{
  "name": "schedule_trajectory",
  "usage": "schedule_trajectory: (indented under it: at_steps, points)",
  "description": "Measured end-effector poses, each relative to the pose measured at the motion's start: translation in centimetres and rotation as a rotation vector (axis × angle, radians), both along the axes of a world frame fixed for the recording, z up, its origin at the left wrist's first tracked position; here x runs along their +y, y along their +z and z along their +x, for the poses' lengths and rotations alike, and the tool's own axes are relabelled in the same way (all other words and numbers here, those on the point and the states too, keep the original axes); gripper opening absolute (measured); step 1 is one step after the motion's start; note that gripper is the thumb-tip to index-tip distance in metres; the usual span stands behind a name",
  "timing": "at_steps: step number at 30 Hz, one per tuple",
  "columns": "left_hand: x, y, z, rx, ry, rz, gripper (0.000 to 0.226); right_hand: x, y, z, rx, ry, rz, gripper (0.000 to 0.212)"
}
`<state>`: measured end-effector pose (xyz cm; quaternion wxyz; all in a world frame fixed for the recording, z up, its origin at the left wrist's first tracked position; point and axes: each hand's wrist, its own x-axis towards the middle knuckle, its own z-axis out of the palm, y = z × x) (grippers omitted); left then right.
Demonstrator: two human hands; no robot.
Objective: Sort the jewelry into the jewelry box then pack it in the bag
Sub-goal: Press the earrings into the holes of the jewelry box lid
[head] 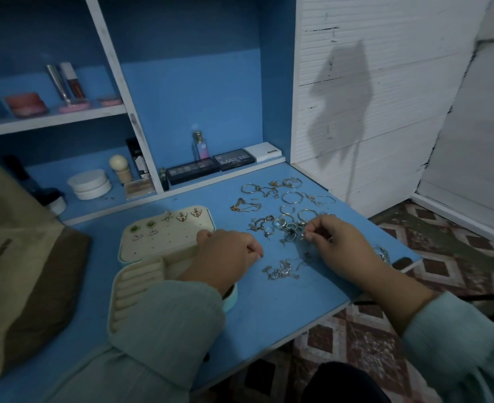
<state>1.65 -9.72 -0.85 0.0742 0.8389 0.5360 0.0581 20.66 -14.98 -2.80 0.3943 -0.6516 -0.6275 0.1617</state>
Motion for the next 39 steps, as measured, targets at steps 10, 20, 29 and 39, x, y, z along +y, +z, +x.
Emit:
schedule_trajectory:
  at_steps: [10,20,29,39]
  points:
    - [0.3,-0.1,0.1,0.016,-0.001,0.01,0.018,-0.8,0.3,0.4,0.127,-0.03,0.025,0.011]
    - [0.2,0.2,0.1,0.056,-0.038,0.1,0.016,-2.4,-0.5,1.3,-0.081,0.02,0.023,0.011]
    - [-1.1,0.3,1.2,0.053,-0.219,0.037,0.021,-2.6,-0.4,1.2,0.072,-0.06,-0.003,0.014]
    - [-0.7,0.3,1.5,0.176,-0.152,0.054,0.016,-2.6,-0.4,1.1,0.045,-0.064,-0.013,0.016]
